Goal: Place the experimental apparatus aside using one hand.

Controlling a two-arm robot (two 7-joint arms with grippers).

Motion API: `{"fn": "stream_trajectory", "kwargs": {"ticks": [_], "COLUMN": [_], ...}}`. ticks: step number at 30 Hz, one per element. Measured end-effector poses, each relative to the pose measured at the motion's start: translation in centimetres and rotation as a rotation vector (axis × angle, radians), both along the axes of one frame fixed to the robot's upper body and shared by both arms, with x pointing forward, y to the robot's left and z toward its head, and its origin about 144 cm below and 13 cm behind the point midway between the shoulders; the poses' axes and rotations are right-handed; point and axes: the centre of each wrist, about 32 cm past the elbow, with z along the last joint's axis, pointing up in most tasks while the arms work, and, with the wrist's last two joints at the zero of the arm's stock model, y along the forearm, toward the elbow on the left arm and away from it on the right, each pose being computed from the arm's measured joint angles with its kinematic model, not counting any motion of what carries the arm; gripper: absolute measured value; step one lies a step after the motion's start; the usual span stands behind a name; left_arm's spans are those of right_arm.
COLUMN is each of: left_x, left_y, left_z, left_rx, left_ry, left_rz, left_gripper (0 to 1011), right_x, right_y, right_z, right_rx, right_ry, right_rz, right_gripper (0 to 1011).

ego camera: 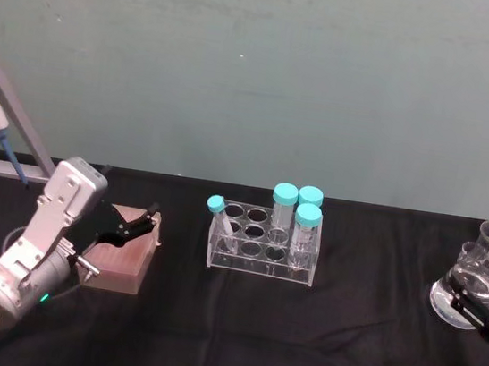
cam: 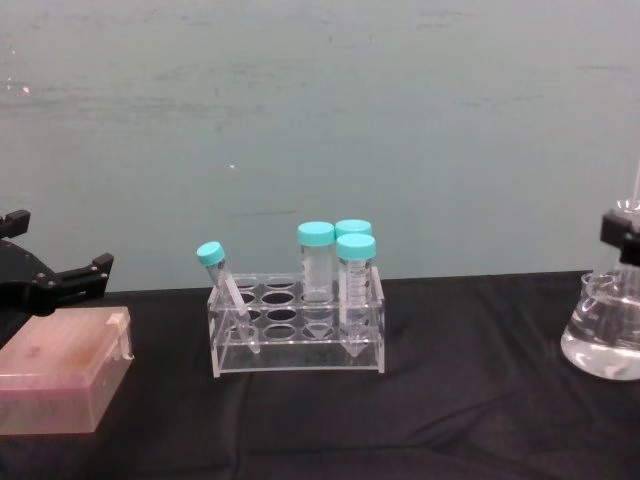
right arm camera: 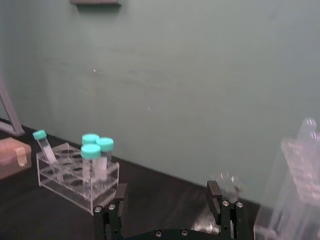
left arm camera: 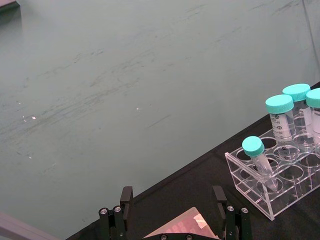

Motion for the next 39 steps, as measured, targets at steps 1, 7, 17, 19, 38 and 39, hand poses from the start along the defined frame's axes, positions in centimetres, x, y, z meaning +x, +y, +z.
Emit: {"fn": "stream_trajectory", "kwargs": {"ticks": [1, 7, 17, 19, 38, 39], "left_x": [0.0, 0.0, 0.0, 0.0, 0.0, 0.0], "left_y": [0.0, 0.0, 0.0, 0.0, 0.0, 0.0], "left_z": [0.0, 0.0, 0.0, 0.0, 0.0, 0.0], "left_rx": [0.000, 0.000, 0.000, 0.000, 0.000, 0.000], "left_ry": [0.000, 0.000, 0.000, 0.000, 0.000, 0.000], "left_rz": [0.000, 0.000, 0.000, 0.000, 0.000, 0.000], "left_gripper": [1000, 1000, 1000, 1000, 1000, 1000], "right_x": [-0.2, -0.8, -1.8, -1.8, -1.8, -1.8], "right_y": [-0.1, -0.6, -1.3, -1.4, -1.4, -1.4], "right_z": [-0.2, -0.9, -1.6, -1.6, -1.7, -1.7], "right_rx": [0.002, 0.012, 0.027, 0.031, 0.033, 0.033], "right_ry": [0.017, 0.077, 0.143, 0.147, 0.148, 0.148], "right_rz": [-0.008, -0.034, -0.085, -0.095, -0.097, -0.097], "right_gripper": [1000, 1000, 1000, 1000, 1000, 1000]}}
